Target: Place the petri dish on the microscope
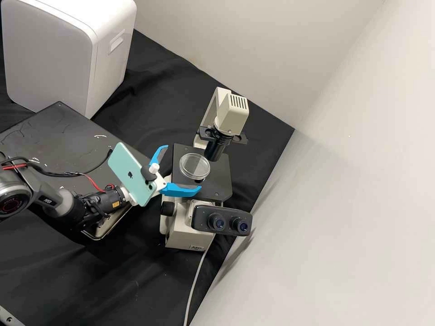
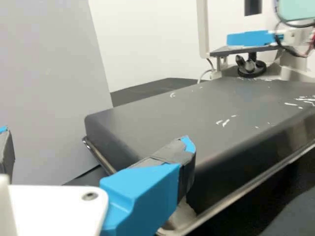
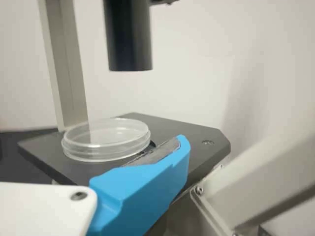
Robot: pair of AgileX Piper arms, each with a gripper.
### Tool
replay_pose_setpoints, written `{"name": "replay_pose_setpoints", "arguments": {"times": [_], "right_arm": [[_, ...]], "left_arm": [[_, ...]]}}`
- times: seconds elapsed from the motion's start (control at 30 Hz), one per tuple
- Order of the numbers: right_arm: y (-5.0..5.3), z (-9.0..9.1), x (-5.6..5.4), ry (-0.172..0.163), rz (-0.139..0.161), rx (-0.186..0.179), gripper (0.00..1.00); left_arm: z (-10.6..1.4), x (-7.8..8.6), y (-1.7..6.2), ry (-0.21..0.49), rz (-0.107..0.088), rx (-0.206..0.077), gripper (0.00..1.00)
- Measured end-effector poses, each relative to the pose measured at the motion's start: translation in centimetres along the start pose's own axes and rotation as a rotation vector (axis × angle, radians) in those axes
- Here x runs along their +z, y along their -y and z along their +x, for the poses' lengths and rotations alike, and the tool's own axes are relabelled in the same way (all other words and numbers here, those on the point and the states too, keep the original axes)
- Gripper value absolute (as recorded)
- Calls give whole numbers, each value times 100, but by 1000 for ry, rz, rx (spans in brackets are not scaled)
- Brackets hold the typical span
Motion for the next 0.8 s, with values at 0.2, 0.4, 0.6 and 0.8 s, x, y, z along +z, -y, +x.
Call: {"name": "replay_pose_setpoints", "arguments": {"times": [0.2,0.4,0.6,0.8], "right_arm": [[-43,-74,44,-23,88,36,100],[-40,-82,49,-21,95,35,100],[-40,-82,49,-22,102,35,100],[-40,-82,49,-22,102,35,100]], "left_arm": [[-14,-4,-37,-8,-7,21,100],[-43,-3,-98,-26,-33,56,100],[-66,-18,-103,-86,-72,62,100],[-66,-70,-129,-102,-124,80,100]]}}
